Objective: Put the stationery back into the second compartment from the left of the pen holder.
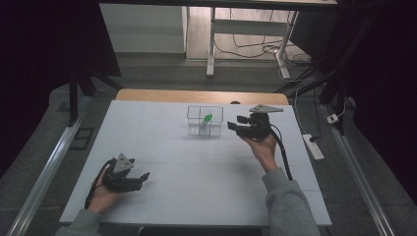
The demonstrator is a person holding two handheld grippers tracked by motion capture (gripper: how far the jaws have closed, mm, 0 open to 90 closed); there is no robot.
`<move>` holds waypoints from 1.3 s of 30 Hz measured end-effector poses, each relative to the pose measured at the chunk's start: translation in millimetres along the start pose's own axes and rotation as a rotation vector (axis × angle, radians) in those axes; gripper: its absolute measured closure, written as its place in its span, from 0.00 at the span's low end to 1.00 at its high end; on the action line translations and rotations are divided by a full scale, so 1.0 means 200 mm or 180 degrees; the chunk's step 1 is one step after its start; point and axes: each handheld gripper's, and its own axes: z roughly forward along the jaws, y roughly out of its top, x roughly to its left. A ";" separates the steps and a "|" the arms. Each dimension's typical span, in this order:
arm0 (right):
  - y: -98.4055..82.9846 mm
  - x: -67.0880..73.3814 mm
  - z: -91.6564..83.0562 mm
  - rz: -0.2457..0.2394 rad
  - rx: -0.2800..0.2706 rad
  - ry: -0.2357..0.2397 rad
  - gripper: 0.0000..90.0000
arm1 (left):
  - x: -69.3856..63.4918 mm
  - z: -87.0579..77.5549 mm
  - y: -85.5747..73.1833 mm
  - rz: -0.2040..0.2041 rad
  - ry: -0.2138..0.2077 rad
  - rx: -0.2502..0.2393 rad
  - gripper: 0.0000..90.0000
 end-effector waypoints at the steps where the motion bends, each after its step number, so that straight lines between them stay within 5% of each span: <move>1: -0.01 0.00 -0.02 -0.0009 0.0023 -0.0007 0.48 | 0.00 0.00 0.00 -0.0002 0.0002 0.0002 0.26; 15: -0.23 -0.01 -0.27 -0.0018 0.0239 0.0003 0.45 | 0.00 0.00 0.01 0.0003 -0.0004 -0.0015 0.26; 26: -0.43 -0.04 -0.46 -0.0100 0.0362 -0.0130 0.43 | 0.00 0.00 0.01 0.0004 0.0002 -0.0010 0.26; 39: -0.57 -0.04 -0.56 -0.0264 0.0465 -0.0222 0.42 | -0.01 0.01 0.01 0.0030 0.0006 -0.0001 0.26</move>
